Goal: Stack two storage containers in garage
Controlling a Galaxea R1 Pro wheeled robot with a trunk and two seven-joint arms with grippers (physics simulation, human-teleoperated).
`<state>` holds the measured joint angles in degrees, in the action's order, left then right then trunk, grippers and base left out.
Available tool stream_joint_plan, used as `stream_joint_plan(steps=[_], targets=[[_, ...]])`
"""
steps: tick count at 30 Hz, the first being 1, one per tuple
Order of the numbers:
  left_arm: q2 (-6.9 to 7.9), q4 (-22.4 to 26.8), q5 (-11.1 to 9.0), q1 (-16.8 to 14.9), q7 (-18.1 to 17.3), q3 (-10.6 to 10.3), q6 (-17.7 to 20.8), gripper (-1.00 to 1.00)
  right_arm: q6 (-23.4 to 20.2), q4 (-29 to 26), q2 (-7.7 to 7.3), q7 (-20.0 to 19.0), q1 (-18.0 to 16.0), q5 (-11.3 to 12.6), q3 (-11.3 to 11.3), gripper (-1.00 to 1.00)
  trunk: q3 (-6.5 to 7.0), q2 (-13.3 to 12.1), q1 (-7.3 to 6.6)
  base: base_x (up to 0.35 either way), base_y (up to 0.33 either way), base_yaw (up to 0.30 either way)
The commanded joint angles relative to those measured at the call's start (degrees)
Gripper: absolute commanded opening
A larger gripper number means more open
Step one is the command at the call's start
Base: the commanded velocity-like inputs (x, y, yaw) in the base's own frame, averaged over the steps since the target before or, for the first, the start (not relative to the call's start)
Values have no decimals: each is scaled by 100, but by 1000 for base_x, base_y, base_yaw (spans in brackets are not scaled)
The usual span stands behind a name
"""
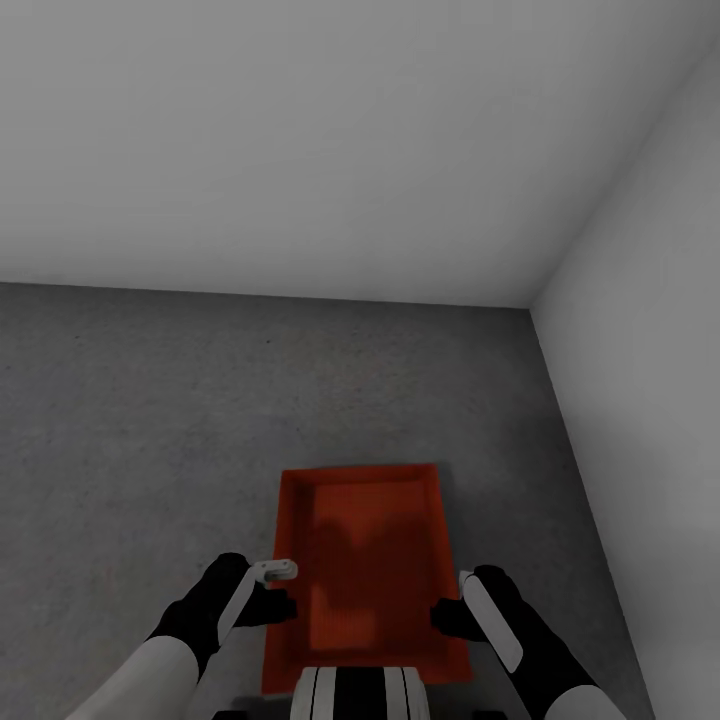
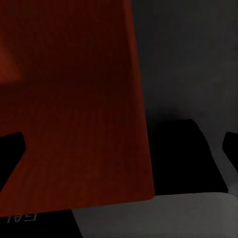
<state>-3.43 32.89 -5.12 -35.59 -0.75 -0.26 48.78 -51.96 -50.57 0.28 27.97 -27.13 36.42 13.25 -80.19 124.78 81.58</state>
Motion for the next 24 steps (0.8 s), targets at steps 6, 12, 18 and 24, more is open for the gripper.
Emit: stream_joint_plan(steps=[6, 12, 18, 24], targets=[[1, 7, -50, -1, 22, -6, 26, 100, -7, -6, -2, 60, -2, 62, 11, 100, -3, 1, -1, 0, 0, 0], [2, 7, -50, -1, 22, -4, 26, 100, -7, -5, -2, 60, -2, 62, 11, 100, -3, 1, -1, 0, 0, 0], [3, 7, -50, -2, 22, -6, 26, 100, -7, -5, -2, 60, -2, 60, 11, 100, -3, 1, -1, 0, 0, 0], [1, 7, -50, -1, 22, -3, 26, 100, -7, -5, -2, 60, -2, 62, 11, 100, -3, 1, -1, 0, 0, 0]])
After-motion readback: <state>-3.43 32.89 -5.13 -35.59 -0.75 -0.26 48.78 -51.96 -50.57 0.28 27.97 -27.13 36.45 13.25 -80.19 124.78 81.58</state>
